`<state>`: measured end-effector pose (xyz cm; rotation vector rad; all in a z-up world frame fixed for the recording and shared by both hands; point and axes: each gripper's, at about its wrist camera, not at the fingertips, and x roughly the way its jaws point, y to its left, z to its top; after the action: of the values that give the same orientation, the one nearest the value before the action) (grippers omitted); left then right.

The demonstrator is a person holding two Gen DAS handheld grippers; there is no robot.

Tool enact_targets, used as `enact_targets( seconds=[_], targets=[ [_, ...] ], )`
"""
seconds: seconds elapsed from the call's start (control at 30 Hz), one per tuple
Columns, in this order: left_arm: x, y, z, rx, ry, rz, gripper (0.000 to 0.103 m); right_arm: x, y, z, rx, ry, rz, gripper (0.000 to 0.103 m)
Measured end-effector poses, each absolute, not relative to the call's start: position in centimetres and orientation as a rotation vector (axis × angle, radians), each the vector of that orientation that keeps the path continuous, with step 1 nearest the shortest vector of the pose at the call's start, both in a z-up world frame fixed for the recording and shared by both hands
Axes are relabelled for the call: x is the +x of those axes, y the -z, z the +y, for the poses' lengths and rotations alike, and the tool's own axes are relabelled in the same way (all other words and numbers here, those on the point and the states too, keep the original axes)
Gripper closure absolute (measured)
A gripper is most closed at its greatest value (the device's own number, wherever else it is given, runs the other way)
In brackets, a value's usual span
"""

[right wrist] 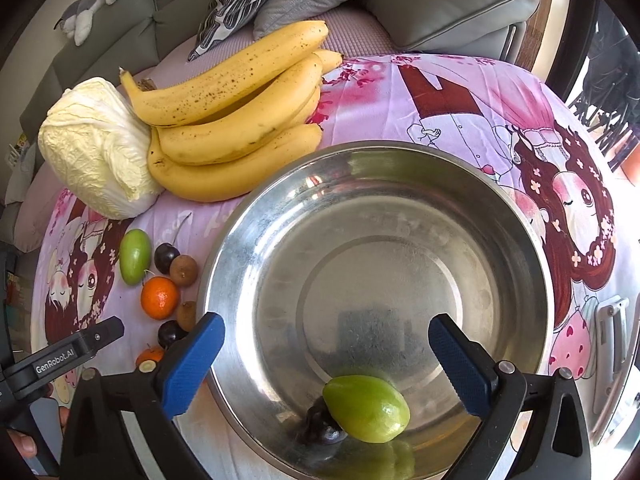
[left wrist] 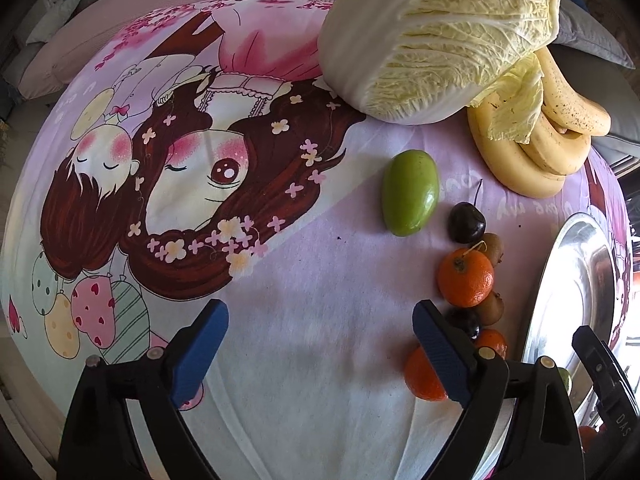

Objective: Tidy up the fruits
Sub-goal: 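Withdraw both open tools from the bowl back toward the fruit cluster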

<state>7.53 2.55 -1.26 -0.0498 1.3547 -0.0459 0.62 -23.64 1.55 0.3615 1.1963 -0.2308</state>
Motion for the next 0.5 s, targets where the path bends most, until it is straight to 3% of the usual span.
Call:
enact_targets(
  seconds=[0.5],
  targets=[
    [6.3, -0.2, 3.7, -0.140, 0.044, 1.330, 0.009, 0.9, -1.8, -20.9, 0.340, 0.092, 1.179, 0.000]
  ],
)
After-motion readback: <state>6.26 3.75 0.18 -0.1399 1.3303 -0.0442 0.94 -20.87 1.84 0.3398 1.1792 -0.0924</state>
